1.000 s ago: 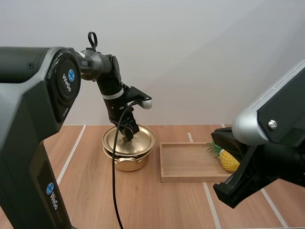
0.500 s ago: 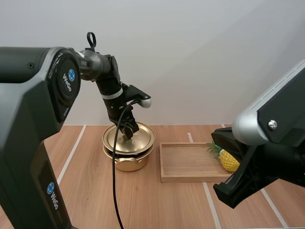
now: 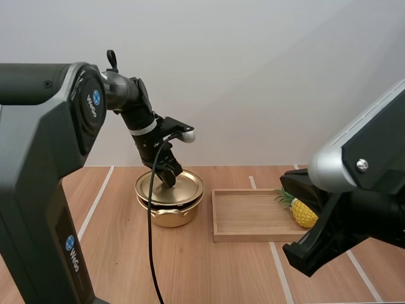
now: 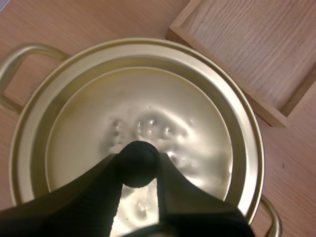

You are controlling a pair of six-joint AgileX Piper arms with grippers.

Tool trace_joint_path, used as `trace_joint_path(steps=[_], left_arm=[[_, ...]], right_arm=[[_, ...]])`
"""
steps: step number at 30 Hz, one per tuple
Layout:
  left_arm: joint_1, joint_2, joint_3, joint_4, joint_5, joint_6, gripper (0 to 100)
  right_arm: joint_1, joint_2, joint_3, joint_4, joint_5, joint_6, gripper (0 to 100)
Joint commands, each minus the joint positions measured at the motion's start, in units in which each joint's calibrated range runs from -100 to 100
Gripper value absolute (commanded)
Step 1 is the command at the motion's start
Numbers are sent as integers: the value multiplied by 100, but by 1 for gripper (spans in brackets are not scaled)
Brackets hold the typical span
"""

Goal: Open the pot, put the grape inside, and close it

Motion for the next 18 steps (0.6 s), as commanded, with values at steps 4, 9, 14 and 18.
trace_joint_path(steps=[4,9,14,18], left_arm=[[8,36,16,-152,-210,15,0],[8,36,16,-152,-485,15,0],[8,107,16,-152,-659,15,0],[8,238,16,-164,-386,15,0]], right_arm=[[-25,-34,6,32,0,5,0],[-25,-34,6,32,0,5,0],[-25,-34,6,32,0,5,0],[-25,-34,6,32,0,5,0]])
